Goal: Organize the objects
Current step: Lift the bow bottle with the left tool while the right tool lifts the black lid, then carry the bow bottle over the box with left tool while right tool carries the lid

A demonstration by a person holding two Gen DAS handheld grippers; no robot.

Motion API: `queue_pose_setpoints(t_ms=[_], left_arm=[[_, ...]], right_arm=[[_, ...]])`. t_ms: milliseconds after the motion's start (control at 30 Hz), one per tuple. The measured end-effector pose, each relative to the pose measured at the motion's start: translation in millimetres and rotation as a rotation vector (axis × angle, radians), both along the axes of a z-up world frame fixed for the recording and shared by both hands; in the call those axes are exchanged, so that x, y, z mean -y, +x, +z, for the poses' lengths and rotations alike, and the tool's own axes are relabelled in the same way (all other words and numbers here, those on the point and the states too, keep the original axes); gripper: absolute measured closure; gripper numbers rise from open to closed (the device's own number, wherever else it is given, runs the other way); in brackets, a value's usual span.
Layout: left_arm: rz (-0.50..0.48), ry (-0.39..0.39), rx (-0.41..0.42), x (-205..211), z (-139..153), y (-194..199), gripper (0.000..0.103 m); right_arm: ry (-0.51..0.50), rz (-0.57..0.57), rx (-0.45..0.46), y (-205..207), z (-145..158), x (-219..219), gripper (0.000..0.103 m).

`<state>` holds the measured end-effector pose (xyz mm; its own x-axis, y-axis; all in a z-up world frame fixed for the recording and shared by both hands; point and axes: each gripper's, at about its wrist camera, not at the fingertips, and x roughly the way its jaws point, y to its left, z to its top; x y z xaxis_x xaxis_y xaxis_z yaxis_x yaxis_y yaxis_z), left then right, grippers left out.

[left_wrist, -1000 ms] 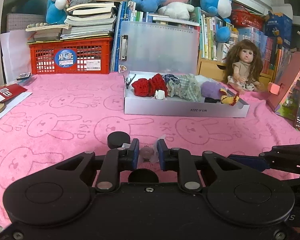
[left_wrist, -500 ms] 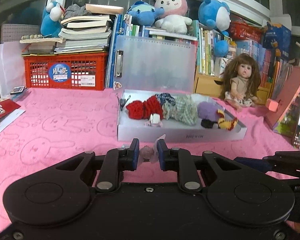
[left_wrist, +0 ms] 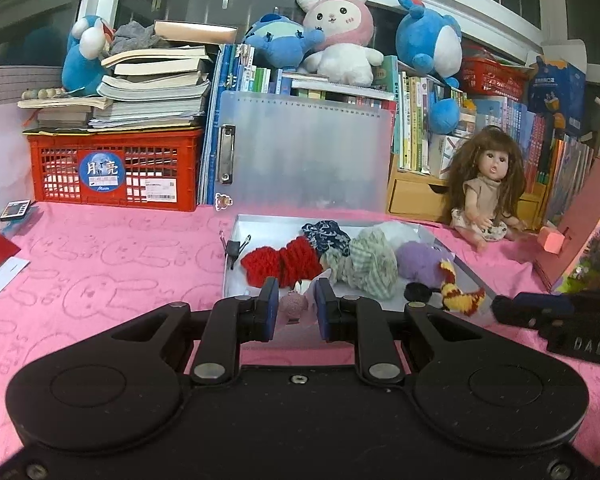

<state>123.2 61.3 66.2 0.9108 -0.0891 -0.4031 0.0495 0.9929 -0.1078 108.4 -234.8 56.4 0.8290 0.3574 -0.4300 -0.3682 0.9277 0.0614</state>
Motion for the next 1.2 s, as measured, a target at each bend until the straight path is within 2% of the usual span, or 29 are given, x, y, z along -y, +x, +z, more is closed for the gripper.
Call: queue_pose_setpoints(t_ms=[200,367,700,1133,1200], left_arm=[[-0.003,-0.030,-0.030,0,1,29,0.084],[-0.008,-0.026,-0.054,7,-2,48,0.084],[-0.004,-0.032,-0.106,11,-13,80,0.084],[0.004,-0.049,-0.210,10,-40,117,0.084],[0.008,-0.046,-0.220,10,-43,123,0.087]], right_arm=[[0.032,-0.062,-0.054,34,4,19,0.067],[0.029,-0.083,-0.086,54,-1,20,0.067],[-0.006,-0.087,-0.106,74,-7,12,0.067],[0.015,-0.087,-0.207,105,-21,7,0.067],[0.023,-0.087,-0.222,109,-23,5,0.067]])
